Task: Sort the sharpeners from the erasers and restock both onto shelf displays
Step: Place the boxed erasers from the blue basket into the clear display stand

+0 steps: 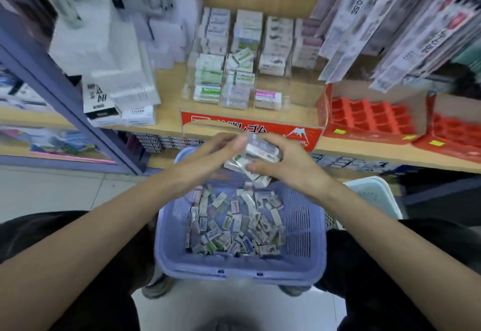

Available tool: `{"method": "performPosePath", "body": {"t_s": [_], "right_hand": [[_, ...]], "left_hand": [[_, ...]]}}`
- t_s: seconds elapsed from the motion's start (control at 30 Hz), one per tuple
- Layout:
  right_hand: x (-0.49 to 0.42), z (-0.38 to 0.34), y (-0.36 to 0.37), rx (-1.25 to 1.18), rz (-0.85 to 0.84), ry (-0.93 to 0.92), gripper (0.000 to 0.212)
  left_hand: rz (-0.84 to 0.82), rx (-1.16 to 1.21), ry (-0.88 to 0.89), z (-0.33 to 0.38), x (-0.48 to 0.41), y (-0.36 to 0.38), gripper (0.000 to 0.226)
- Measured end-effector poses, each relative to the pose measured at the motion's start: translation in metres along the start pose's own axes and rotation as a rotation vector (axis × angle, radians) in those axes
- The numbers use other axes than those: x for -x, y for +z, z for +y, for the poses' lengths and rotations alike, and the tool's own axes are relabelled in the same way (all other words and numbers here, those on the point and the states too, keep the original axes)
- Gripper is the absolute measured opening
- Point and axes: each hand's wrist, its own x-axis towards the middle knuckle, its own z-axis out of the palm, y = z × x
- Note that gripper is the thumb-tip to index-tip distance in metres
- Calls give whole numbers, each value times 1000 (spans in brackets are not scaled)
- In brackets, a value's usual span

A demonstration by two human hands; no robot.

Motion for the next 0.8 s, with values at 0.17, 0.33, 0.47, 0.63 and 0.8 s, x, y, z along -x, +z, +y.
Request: {"method": "performPosePath", "body": {"t_s": [0.17, 0.33, 0.47, 0.63, 0.8], "right_hand": [[-10, -23, -6, -42, 36, -80, 39], [-18, -24, -14, -209, 38, -46, 54], [-23, -22, -12, -289, 45, -31, 61], [-30, -17, -7, -444, 22, 38, 68], [-25, -16, -9, -699, -25, 66, 54]], "left_hand": [[-54, 280, 9, 26, -7, 6, 69], [44, 398, 26, 40, -18, -5, 53], [66, 413, 52, 40, -22, -5, 52], [87, 369, 59, 40, -27, -1, 59], [109, 397, 11, 40, -29, 1, 57]]}}
